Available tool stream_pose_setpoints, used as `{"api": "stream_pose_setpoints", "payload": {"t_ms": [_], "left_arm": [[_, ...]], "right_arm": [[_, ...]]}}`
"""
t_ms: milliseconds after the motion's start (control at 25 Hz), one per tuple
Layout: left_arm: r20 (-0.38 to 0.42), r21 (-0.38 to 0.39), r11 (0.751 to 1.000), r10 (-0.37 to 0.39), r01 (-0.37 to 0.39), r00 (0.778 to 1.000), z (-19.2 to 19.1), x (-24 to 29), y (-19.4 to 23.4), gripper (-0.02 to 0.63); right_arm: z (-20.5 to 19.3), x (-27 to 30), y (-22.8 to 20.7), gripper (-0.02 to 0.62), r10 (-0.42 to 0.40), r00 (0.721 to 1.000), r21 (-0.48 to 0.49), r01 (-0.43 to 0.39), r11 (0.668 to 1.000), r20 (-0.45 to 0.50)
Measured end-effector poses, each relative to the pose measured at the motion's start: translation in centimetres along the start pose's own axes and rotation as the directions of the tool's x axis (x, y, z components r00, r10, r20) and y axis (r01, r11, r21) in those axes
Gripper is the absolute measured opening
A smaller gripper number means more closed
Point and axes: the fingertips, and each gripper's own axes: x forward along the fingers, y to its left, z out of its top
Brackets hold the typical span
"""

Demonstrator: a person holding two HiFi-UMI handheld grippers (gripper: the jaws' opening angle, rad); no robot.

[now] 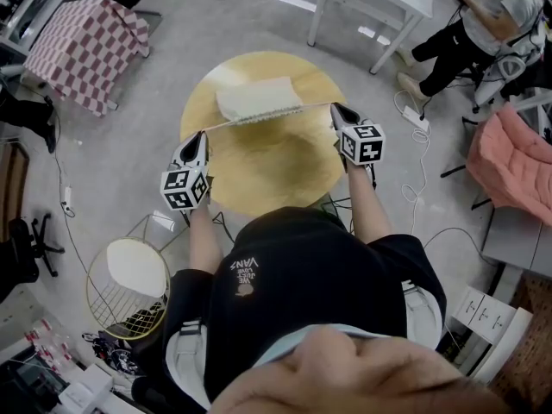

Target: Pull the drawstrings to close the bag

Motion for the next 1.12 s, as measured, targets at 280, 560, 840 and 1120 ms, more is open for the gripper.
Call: {"api": "stream_pose_setpoints", "payload": {"t_ms": [280,560,840,1120], "left_arm": [[0.016,-0.035,0.999,0.021,-0.021,1.0,-0.2,-0.7,0.7,0.017],[0.05,-0.051,0.998,0.032,-0.03,0.998,0.3,-0.7,1.0,0.017],[0.082,-0.106,0.994,0.041,-0.032,0.996,0.6,-1.4,1.9,0.017],[0.093,-0.121,0.992,0.055,-0.043,0.994,0.9,-1.6,2.3,0.017]], "right_arm": [[-0.6,0.0,-0.7,0.003,-0.018,1.0,0.029,0.018,0.999,-0.005],[-1.3,0.2,-1.1,0.003,-0.032,0.999,0.045,0.033,0.998,-0.015],[-1.7,0.3,-1.4,0.003,-0.052,0.998,0.061,0.053,0.997,-0.021],[-1.8,0.4,-1.7,0.003,-0.054,0.998,0.07,0.056,0.996,-0.024]]}}
